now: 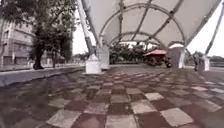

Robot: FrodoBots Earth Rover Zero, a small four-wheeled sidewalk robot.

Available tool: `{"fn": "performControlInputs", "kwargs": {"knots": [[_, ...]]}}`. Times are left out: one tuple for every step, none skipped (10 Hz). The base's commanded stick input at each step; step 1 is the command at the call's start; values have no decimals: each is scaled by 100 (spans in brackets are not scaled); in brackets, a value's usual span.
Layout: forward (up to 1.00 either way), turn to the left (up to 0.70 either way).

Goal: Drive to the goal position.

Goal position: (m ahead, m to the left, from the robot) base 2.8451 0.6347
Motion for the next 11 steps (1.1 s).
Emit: {"fn": "performControlInputs", "kwargs": {"knots": [[100, 0], [100, -1], [100, -5], [100, -17], [100, -18], [100, -15], [100, -7], [100, -1], [100, 0], [100, 0], [100, 0]]}}
